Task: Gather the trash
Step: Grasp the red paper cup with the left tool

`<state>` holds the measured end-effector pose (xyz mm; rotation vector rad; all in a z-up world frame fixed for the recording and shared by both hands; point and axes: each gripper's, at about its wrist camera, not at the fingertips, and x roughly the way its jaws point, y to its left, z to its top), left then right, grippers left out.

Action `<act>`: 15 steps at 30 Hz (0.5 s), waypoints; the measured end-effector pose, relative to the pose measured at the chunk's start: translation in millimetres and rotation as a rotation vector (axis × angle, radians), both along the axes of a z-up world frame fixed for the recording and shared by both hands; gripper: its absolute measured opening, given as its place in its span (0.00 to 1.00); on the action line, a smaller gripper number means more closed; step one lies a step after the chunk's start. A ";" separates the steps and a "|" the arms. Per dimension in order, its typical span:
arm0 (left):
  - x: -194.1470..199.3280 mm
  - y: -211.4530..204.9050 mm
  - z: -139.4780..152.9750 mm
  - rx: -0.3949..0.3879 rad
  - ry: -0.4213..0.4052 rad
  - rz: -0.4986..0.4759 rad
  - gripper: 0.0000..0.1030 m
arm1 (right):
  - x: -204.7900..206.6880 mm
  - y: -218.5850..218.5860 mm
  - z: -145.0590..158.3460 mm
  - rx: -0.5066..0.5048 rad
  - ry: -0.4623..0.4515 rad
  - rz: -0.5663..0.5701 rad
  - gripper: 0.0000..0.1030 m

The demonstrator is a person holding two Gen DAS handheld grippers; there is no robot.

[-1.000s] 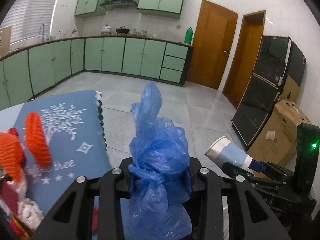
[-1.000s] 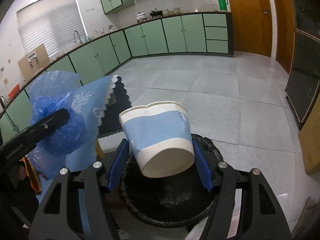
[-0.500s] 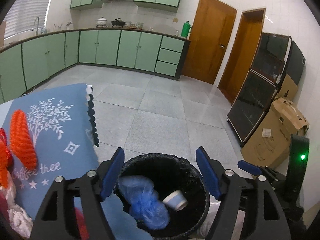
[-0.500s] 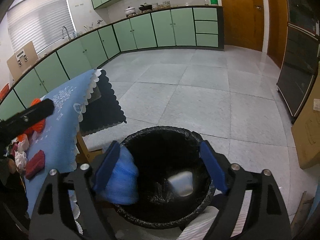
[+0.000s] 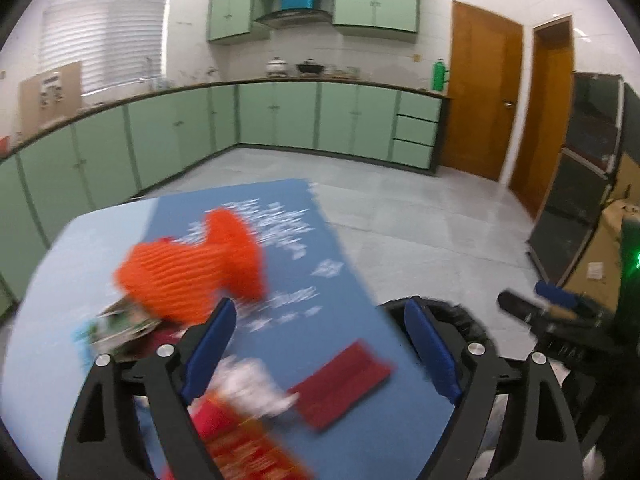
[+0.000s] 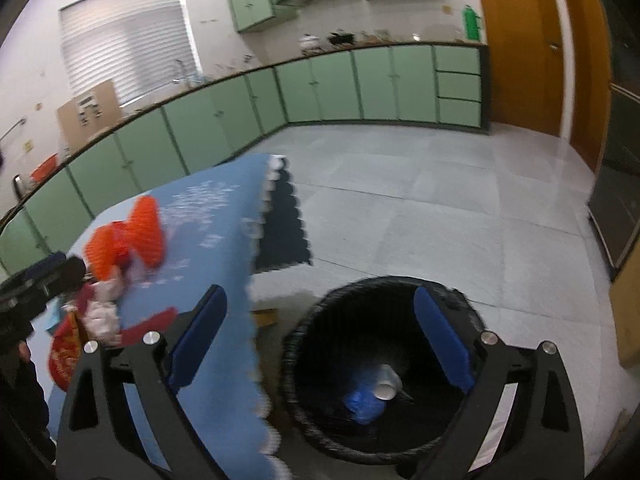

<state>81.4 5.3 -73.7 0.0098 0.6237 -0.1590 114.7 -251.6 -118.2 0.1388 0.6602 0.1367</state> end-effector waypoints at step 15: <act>-55.6 66.5 -36.9 -0.019 0.080 0.119 0.84 | -26.3 68.4 -5.5 0.010 -0.003 0.096 0.89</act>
